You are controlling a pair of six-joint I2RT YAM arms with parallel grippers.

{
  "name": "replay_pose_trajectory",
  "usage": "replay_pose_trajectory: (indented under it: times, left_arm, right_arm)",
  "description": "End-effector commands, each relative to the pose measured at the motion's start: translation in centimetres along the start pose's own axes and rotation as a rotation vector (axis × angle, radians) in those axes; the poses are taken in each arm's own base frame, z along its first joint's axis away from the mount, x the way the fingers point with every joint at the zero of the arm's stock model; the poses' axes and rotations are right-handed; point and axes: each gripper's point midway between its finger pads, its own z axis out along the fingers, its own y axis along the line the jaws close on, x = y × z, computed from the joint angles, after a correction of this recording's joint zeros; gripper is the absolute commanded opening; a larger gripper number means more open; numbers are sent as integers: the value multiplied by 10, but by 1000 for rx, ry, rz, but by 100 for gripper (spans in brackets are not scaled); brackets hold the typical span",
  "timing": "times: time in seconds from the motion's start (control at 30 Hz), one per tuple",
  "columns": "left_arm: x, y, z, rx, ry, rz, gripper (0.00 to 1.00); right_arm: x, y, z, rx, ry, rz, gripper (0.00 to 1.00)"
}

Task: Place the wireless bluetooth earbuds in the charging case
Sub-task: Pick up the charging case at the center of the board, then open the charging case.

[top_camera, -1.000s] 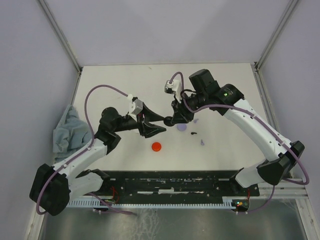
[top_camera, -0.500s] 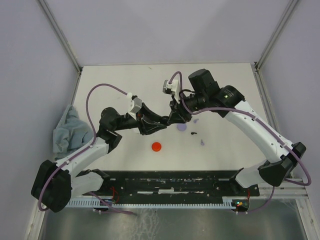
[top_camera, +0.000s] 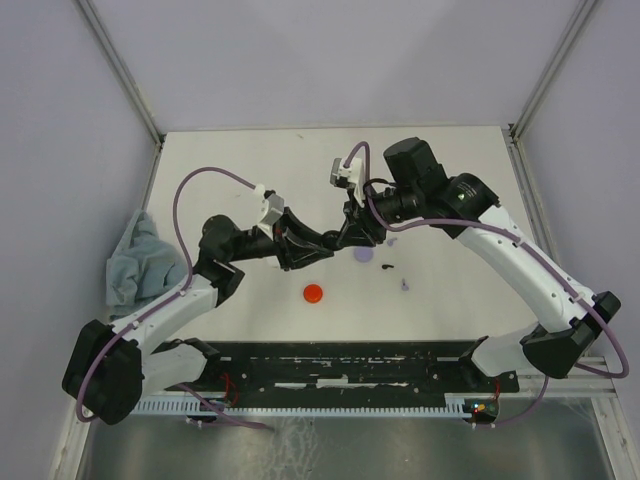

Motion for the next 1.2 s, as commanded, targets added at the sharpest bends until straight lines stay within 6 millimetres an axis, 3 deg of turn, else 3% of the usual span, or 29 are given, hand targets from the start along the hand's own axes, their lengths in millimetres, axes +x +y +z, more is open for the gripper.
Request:
replay_pose_trajectory:
  times: [0.0, 0.33, 0.5, 0.6, 0.67, 0.7, 0.9, 1.17]
  left_arm:
    - [-14, -11, 3, 32, -36, 17, 39]
    - [-19, -14, 6, 39, -53, 22, 38]
    - [-21, -15, 6, 41, -59, 29, 30]
    - [-22, -15, 5, 36, -66, 41, 18]
    - [-22, -16, 4, 29, -73, 53, 5]
    - [-22, -16, 3, 22, -76, 61, 3]
    - [-19, -15, -2, -9, -89, 86, 3]
    - [-15, -18, -4, -1, -87, 94, 3]
  right_arm:
    - [-16, 7, -5, -3, -60, -49, 13]
    - [-12, 7, 0, 2, -37, -49, 13]
    - [-13, 7, 1, 6, -35, -52, 14]
    - [-12, 7, 2, 8, -33, -55, 16]
    - [-11, 5, 2, 21, -27, -56, 21]
    - [-11, 4, 2, 29, -27, -58, 24]
    - [-14, 1, 0, 56, -47, -78, 47]
    - [-17, -9, 0, 107, -60, -83, 52]
